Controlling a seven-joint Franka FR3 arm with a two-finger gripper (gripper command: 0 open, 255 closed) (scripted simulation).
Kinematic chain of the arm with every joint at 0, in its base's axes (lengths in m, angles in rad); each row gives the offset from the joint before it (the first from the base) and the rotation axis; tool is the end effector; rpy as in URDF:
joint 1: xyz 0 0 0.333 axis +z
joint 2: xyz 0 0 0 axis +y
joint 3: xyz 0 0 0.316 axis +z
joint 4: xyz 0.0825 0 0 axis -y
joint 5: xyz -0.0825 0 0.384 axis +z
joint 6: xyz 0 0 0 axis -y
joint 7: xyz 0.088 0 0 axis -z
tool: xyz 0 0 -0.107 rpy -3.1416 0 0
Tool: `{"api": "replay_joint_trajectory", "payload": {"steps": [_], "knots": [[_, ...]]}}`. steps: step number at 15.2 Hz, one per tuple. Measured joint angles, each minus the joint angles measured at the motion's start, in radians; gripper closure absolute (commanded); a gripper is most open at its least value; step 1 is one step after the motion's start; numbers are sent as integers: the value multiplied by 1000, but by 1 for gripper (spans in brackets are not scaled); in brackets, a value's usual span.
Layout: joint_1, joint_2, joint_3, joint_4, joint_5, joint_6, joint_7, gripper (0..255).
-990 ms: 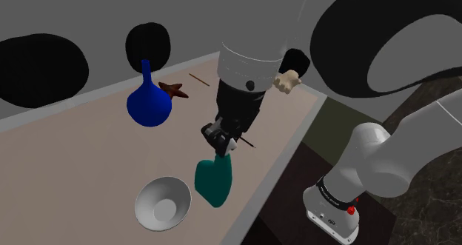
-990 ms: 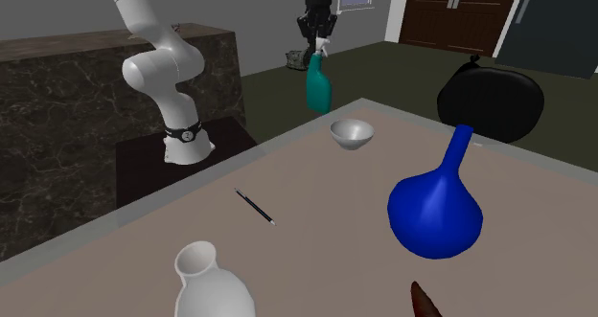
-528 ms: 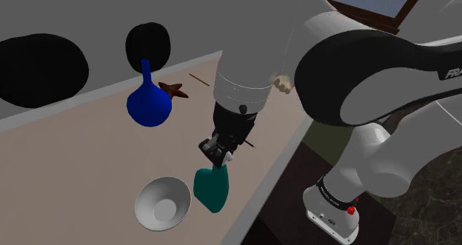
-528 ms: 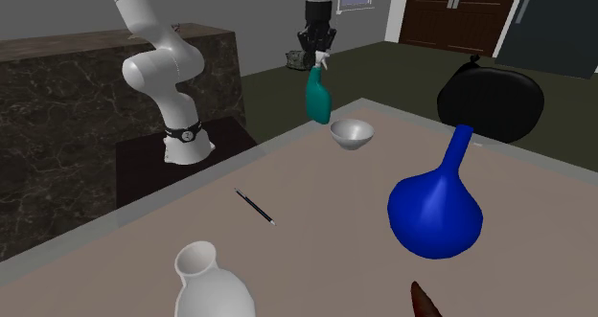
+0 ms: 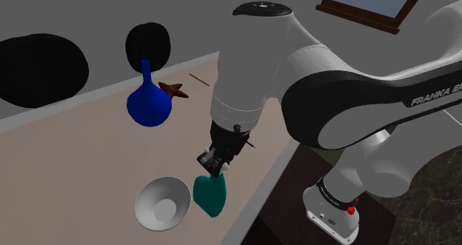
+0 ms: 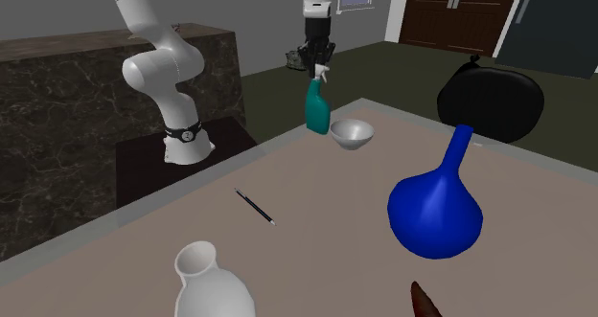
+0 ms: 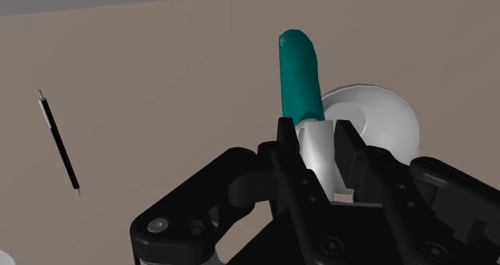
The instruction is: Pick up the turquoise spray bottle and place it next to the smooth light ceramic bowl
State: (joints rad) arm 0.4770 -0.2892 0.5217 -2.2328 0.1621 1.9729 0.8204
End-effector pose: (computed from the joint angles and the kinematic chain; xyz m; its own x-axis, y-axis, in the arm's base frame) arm 0.2382 0.4104 0.4726 0.9954 0.0957 -0.0067 0.0957 -0.9954 -0.0020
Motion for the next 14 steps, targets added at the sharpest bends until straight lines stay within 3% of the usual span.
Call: {"api": "replay_joint_trajectory", "payload": {"steps": [7, 14], "knots": [[-2, 37, 15, -66, -8, 101, 7, 255], [-1, 38, 18, -76, -8, 112, 9, 255]]}}
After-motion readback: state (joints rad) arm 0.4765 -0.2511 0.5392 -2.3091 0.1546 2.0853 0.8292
